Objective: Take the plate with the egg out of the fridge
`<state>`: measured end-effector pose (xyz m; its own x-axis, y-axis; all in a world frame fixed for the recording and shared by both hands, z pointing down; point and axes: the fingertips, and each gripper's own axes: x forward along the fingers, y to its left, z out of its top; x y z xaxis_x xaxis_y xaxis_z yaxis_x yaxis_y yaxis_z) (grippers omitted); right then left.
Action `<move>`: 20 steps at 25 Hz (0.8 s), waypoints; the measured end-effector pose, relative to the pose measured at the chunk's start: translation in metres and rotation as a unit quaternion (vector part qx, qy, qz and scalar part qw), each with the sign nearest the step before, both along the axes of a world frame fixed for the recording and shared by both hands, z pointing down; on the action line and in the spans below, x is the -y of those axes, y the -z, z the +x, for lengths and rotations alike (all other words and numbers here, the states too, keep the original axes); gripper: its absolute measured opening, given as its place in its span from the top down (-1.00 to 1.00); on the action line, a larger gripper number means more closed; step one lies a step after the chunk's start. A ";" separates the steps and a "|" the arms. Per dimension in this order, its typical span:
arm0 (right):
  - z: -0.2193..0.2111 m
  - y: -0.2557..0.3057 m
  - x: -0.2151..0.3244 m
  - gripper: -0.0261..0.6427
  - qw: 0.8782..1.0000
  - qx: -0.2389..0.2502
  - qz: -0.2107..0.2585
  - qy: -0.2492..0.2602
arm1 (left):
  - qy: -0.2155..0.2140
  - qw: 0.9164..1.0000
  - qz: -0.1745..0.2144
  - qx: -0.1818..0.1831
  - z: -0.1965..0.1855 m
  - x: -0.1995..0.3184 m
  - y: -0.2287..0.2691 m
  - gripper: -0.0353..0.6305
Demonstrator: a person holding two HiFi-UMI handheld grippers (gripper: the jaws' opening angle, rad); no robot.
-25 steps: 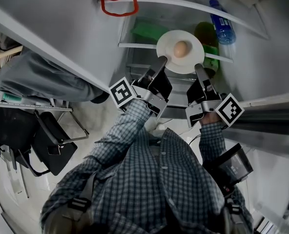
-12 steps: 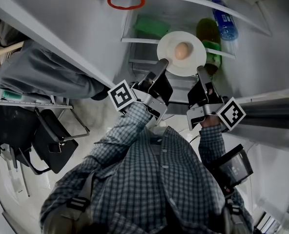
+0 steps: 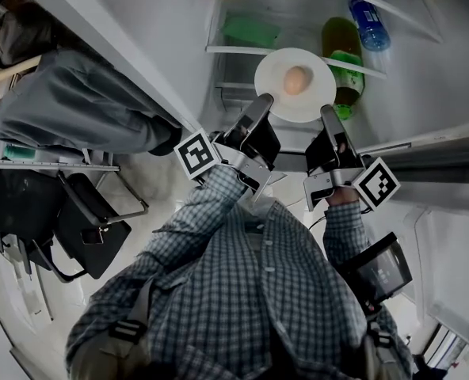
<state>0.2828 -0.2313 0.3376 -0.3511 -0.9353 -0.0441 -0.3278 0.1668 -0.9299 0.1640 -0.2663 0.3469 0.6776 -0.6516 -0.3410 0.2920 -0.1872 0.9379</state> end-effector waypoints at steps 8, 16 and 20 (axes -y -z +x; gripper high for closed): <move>-0.027 0.003 -0.032 0.78 1.000 -0.003 0.012 -0.010 | -0.018 1.000 0.005 -0.004 -0.027 -0.030 0.003 0.71; -0.061 -0.001 -0.069 0.78 1.000 -0.002 0.013 -0.027 | -0.037 0.999 0.005 0.000 -0.059 -0.063 -0.001 0.71; -0.081 -0.005 -0.088 0.78 0.999 0.001 0.009 -0.039 | -0.047 0.999 0.010 0.004 -0.078 -0.078 -0.001 0.71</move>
